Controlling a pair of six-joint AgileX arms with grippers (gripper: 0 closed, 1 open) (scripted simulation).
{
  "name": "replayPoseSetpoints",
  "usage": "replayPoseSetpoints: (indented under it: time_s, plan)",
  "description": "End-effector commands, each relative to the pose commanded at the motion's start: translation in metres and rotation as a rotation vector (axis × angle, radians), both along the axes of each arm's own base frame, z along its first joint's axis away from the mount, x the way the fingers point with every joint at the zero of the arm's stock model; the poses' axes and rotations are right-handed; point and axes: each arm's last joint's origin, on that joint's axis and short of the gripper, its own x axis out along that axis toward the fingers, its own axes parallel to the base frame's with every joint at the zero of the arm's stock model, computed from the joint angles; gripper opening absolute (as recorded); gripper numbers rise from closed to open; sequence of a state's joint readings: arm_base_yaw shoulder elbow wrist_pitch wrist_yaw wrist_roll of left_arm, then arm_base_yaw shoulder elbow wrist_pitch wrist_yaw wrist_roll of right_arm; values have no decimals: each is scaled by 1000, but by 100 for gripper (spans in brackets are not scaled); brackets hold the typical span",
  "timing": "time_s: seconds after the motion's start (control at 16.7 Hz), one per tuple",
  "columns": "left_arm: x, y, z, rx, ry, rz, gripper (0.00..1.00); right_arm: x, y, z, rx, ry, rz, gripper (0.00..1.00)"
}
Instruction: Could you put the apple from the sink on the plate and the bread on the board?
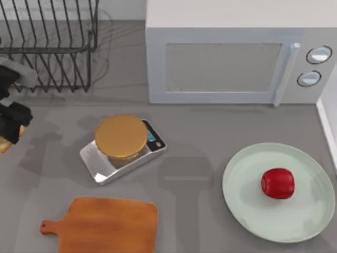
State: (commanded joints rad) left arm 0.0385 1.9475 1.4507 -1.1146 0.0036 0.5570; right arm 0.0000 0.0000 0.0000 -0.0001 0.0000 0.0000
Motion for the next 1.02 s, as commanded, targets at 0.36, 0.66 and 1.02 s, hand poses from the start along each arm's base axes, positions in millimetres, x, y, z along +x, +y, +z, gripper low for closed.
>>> replayPoseSetpoints:
  time_s: [0.36, 0.66, 1.02]
  plan:
    - [-1, 0, 31, -1, -50, 2, 0, 0, 0, 0, 0, 0, 0, 100]
    - [-8, -23, 26, 1, -30, -7, 0, 0, 0, 0, 0, 0, 0, 100]
    - [-50, -100, 19, 11, -25, 95, 0, 0, 0, 0, 0, 0, 0, 100]
